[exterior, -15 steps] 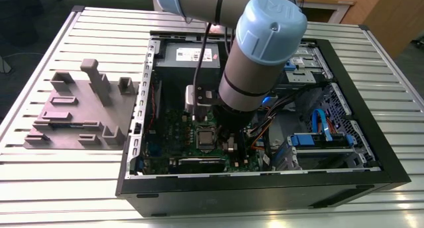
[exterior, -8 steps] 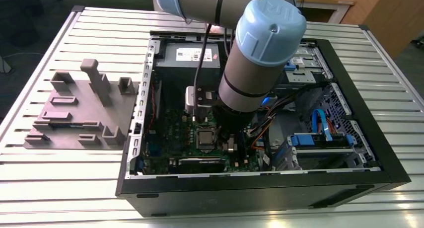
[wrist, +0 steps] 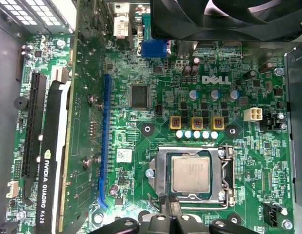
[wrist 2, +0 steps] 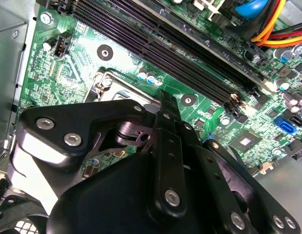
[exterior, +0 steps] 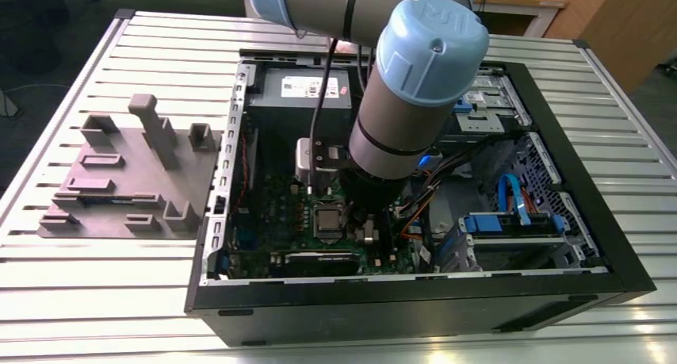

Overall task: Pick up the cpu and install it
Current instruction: 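Install the first cpu locking lever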

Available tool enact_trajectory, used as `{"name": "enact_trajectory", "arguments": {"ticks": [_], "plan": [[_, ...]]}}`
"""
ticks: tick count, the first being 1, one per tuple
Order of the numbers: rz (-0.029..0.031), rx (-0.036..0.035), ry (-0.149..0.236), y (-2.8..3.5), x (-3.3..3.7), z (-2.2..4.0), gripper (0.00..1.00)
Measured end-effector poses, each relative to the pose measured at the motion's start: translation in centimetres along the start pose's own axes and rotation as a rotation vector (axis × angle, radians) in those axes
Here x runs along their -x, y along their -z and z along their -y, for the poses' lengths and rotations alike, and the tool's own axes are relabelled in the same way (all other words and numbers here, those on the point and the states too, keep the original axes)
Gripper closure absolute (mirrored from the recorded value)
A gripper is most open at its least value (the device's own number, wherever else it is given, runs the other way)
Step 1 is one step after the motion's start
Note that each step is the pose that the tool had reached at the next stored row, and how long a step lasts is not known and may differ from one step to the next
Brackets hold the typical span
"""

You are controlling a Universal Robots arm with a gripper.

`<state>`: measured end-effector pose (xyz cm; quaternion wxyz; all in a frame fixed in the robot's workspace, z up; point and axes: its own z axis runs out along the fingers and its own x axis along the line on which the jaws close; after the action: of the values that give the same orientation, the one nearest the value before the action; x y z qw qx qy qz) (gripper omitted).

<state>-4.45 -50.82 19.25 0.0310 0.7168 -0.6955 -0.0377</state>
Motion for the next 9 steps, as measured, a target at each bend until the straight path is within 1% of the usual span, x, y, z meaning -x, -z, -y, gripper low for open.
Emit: {"name": "enact_trajectory", "arguments": {"ticks": [5, 9], "plan": [[0.0006, 0.0001, 0.000, -0.06, -0.01, 0.01, 0.89], [0.0007, 0.0002, 0.000, -0.07, -0.01, 0.23, 0.89]]}}
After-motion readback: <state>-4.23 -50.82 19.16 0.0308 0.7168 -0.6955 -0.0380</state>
